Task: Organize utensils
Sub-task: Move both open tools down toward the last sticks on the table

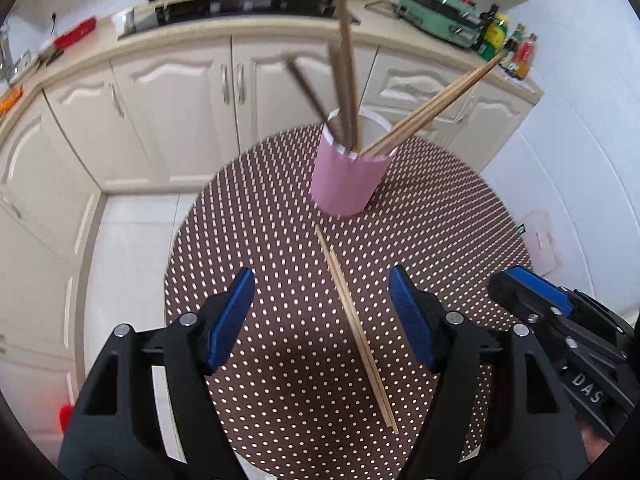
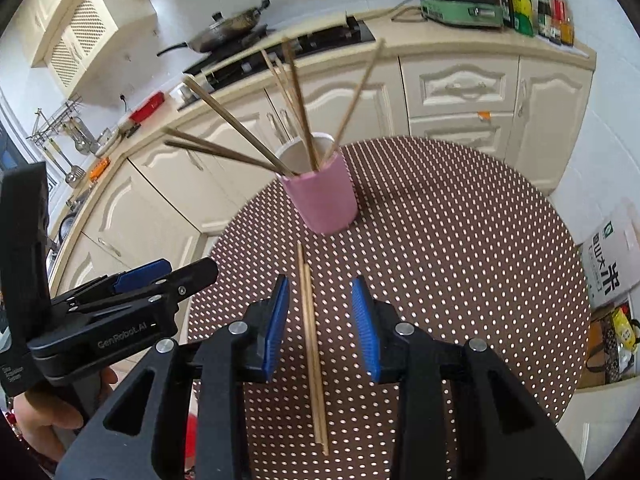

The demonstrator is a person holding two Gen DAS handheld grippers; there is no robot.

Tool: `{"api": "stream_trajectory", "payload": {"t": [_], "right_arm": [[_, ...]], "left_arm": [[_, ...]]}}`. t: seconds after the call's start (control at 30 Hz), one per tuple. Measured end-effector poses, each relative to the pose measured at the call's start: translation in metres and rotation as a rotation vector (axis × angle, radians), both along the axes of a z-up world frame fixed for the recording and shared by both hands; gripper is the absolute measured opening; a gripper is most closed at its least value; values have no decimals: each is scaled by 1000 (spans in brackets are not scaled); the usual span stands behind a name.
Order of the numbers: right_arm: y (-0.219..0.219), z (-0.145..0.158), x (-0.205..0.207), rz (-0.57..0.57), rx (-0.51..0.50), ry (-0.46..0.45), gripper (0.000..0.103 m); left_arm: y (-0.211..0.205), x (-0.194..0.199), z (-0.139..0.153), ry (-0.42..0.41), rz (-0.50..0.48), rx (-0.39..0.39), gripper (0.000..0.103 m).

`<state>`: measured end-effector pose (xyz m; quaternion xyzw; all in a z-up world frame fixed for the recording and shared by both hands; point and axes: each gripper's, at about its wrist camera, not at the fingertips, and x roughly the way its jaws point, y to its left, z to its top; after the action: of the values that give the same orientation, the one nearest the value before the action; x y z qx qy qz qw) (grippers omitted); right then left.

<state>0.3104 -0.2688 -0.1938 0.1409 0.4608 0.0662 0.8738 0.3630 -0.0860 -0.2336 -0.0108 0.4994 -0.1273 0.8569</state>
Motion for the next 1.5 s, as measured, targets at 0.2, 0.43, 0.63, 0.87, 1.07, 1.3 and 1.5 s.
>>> {"api": "stream_trajectory", "payload": {"t": [0.2, 0.43, 0.63, 0.87, 1.07, 1.3, 1.5], "right_arm": [[-11, -28, 7, 17, 19, 65, 31], [-24, -54, 21, 49, 34, 125, 31], [-29, -69, 33, 73, 45, 153, 31], [-26, -77, 47, 108, 51, 178, 31], [-21, -88, 61, 138, 54, 211, 31], [6, -106, 83, 223, 41, 276, 31], [33, -116, 99, 288, 6, 317, 30]], "left_arm": [[-16, 9, -53, 120, 3, 41, 69], [-32, 14, -105, 216, 10, 128, 69], [-35, 17, -128, 261, 33, 155, 69], [-49, 36, -135, 265, 42, 193, 69], [-38, 54, -138, 285, 88, 182, 68], [-16, 77, -141, 302, 115, 155, 67], [-1, 83, -137, 310, 68, 148, 38]]}}
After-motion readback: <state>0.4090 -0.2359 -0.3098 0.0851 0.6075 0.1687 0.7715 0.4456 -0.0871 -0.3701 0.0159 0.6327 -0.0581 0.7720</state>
